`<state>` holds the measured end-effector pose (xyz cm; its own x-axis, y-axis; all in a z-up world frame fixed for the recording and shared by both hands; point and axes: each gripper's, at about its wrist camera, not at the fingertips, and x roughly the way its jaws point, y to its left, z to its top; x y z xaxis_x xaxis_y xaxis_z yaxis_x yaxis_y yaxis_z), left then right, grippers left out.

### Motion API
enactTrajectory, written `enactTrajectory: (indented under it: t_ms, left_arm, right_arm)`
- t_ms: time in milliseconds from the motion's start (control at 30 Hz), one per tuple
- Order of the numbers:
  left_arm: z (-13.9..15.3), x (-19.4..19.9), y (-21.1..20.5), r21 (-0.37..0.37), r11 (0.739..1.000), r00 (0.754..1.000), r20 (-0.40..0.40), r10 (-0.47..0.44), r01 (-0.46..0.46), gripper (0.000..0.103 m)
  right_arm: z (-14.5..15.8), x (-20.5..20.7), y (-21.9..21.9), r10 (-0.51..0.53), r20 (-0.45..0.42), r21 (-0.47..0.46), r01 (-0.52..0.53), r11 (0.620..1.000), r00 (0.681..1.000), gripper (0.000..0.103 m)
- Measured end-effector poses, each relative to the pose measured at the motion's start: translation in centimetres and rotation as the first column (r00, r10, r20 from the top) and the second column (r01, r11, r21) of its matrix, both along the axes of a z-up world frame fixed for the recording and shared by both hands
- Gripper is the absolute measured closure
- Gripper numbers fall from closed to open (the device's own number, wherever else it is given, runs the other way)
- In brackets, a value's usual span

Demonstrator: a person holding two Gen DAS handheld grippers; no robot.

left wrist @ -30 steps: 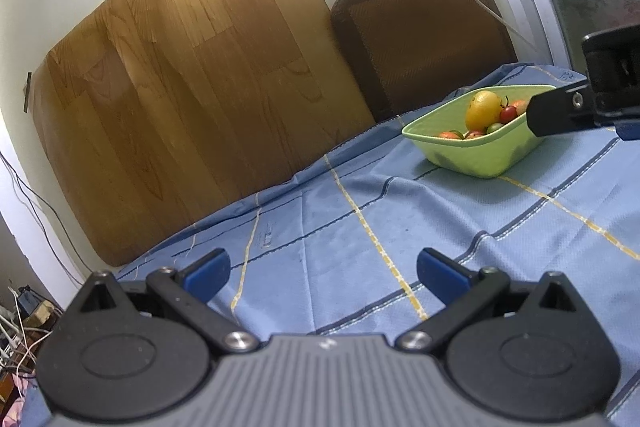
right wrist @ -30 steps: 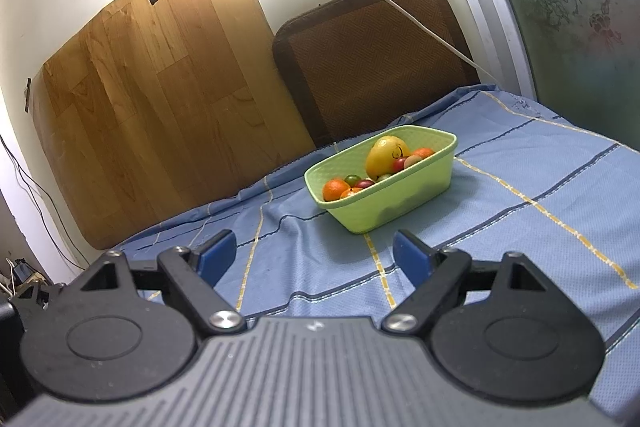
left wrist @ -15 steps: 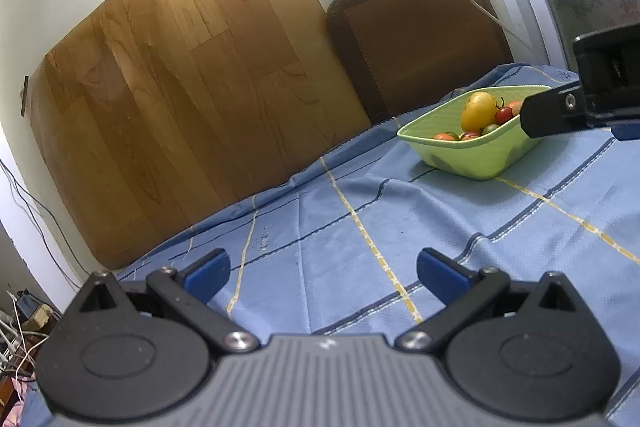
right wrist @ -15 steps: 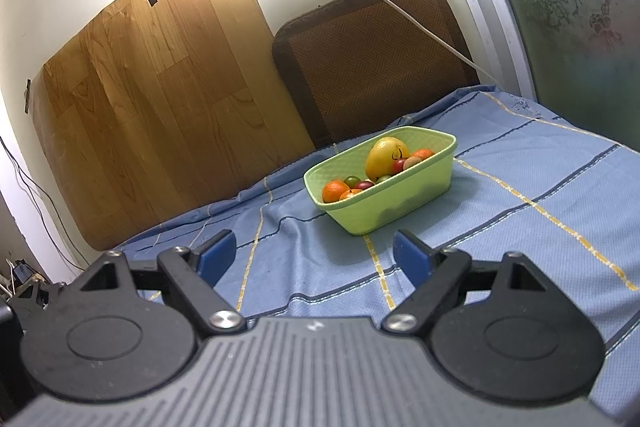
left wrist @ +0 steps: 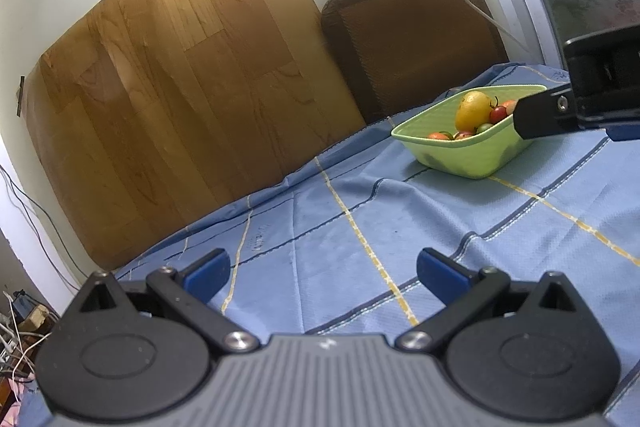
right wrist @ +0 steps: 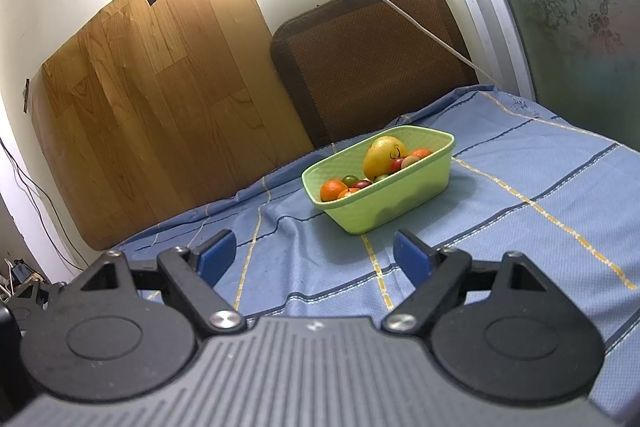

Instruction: Organize fruits

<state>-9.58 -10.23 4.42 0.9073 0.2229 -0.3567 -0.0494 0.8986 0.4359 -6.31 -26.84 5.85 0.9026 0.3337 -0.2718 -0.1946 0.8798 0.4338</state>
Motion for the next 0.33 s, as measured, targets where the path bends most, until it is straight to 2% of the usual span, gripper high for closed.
enactTrajectory:
  t_ms: [333]
  left_arm:
    - [-0.24, 0.33, 0.25, -0.051, 0.998, 0.999, -0.045, -0.028, 0.026, 0.0]
  right_arm:
    - [-0.19, -0.04, 0.02, -0.003, 0.005, -0.01, 0.003, 1.0, 1.0, 0.015]
